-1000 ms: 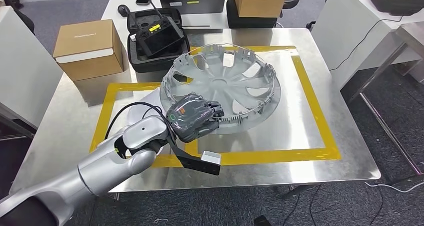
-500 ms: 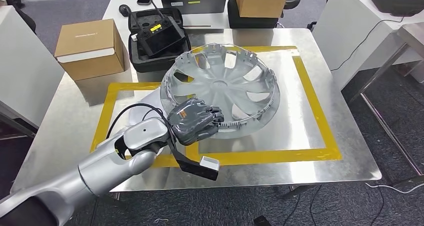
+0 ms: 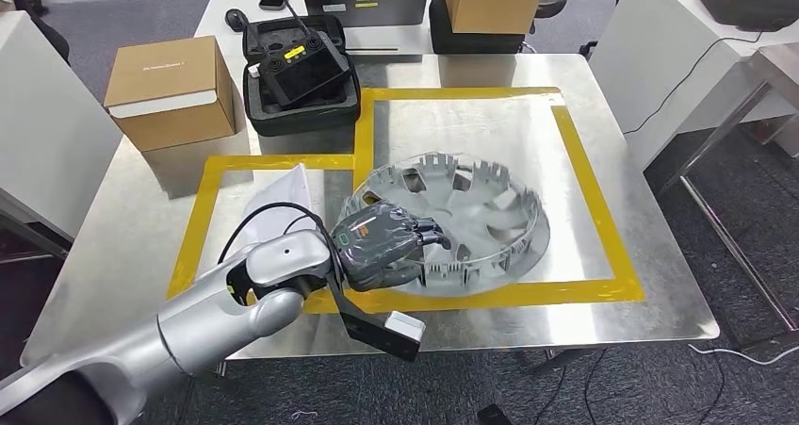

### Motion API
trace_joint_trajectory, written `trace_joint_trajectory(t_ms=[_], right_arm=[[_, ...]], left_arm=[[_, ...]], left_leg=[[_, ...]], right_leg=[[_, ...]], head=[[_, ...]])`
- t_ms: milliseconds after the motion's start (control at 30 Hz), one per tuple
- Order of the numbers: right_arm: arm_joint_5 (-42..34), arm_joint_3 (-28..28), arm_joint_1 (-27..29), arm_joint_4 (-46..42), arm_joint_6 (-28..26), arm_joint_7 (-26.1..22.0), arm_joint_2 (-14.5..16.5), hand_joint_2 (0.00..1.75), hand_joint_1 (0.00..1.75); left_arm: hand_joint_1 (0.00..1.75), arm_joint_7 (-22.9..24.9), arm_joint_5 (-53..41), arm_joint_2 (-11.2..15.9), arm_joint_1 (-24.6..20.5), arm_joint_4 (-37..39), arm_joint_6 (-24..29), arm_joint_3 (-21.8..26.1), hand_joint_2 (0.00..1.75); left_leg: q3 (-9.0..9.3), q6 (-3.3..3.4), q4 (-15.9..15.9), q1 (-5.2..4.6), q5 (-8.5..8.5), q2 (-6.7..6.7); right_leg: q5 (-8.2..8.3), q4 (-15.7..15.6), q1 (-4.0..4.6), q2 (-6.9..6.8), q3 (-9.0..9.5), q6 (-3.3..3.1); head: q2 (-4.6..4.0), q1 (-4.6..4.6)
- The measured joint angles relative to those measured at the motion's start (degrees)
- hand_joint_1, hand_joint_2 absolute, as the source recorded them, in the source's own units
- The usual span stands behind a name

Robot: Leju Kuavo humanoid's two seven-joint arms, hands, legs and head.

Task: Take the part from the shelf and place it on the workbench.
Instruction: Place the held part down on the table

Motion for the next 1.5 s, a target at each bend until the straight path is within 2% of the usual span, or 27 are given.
trace_joint_trajectory(t_ms=[33,67,133,267,433,500,667,867,1033,1167,1333,1500], right_arm=[[0.0,0.0,0.0,0.0,0.0,0.0,0.0,0.0,0.0],[0.0,0.0,0.0,0.0,0.1,0.1,0.0,0.0,0.0],[0.1,0.0,0.0,0.0,0.1,0.1,0.0,0.0,0.0],[0.2,0.1,0.0,0.0,0.2,0.2,0.0,0.0,0.0],[0.4,0.1,0.0,0.0,0.2,0.2,0.0,0.0,0.0],[0.3,0.1,0.0,0.0,0.2,0.2,0.0,0.0,0.0],[-0.4,0.1,0.4,0.0,-0.6,0.1,0.0,0.0,0.0],[-1.8,0.0,1.6,0.0,-2.1,-1.1,0.0,0.0,0.0],[-2.3,0.0,2.3,0.0,-2.7,-1.8,0.0,0.0,0.0],[-3.3,-0.1,2.6,0.0,-3.3,-2.5,0.1,0.0,0.0],[-5.2,-0.6,3.7,0.0,-4.0,-4.0,0.2,0.0,0.0],[-6.3,-1.0,4.9,0.0,-4.1,-4.7,0.3,0.0,0.0]], left_arm=[[0.0,-0.1,0.4,0.0,0.0,0.0,-0.1,-0.1,1.31],[0.0,-0.1,0.5,-0.1,0.1,0.0,0.0,-0.1,1.75],[0.0,-0.1,0.5,-0.1,0.1,0.0,0.2,-0.1,1.75],[0.0,0.0,0.4,-0.1,0.2,0.0,0.8,-0.1,0.0],[0.0,-0.2,2.0,-0.1,0.6,0.0,2.8,0.1,0.0],[0.0,-0.9,2.6,-0.1,1.1,0.0,5.9,0.5,0.0],[0.0,-8.1,7.5,-0.4,5.4,-2.5,21.9,4.6,0.0],[0.0,-13.7,8.4,-0.6,12.8,-13.1,34.2,10.9,0.0],[0.0,-13.4,5.6,-0.3,17.2,-23.5,37.3,14.8,0.0],[0.0,-12.1,-3.2,0.1,21.6,-30.3,40.2,18.0,0.0],[0.0,-9.9,-16.4,0.4,30.7,-38.2,40.5,25.1,0.0],[0.0,-11.2,-14.9,0.3,40.6,-45.0,40.5,33.2,0.0]], left_leg=[[0.0,0.0,0.0,0.0,0.0,0.01],[0.0,0.0,0.0,0.0,0.0,0.02],[0.0,0.0,0.0,0.0,0.0,0.03],[0.0,0.0,0.0,0.0,0.0,0.07],[0.0,0.0,0.0,0.0,0.0,0.16],[0.01,0.0,0.0,0.0,0.0,0.21],[0.03,0.01,0.0,0.0,-0.01,0.35],[0.02,0.04,0.0,0.01,-0.03,0.59],[-0.01,0.14,0.0,0.01,-0.1,0.96],[0.04,0.17,-0.1,0.0,-0.14,1.32],[0.1,0.2,-0.1,0.02,-0.21,1.51],[0.1,0.18,-0.1,0.04,-0.28,1.66]], right_leg=[[0.0,0.0,0.0,-0.01,0.0,0.0],[0.0,0.0,0.0,-0.01,0.0,0.0],[0.0,0.0,0.0,-0.01,0.0,0.0],[0.0,0.0,0.0,-0.01,0.0,0.0],[0.0,0.0,0.0,0.0,0.01,0.0],[0.0,0.0,0.0,0.01,0.01,0.0],[0.0,0.0,0.0,0.07,0.01,0.0],[0.0,0.0,0.0,0.14,0.01,0.0],[0.0,0.0,-0.01,0.3,0.02,0.0],[0.01,0.0,-0.02,0.6,0.03,0.0],[-0.01,0.0,0.0,0.79,0.03,-0.01],[-0.03,0.0,0.0,0.91,0.03,-0.02]], head=[[0.0,0.01],[0.0,0.01],[0.0,0.01],[0.0,0.01],[0.0,0.0],[0.0,0.01],[0.0,-0.01],[0.0,0.0],[0.0,0.04],[0.0,0.05],[0.0,-0.01],[0.0,0.0]])
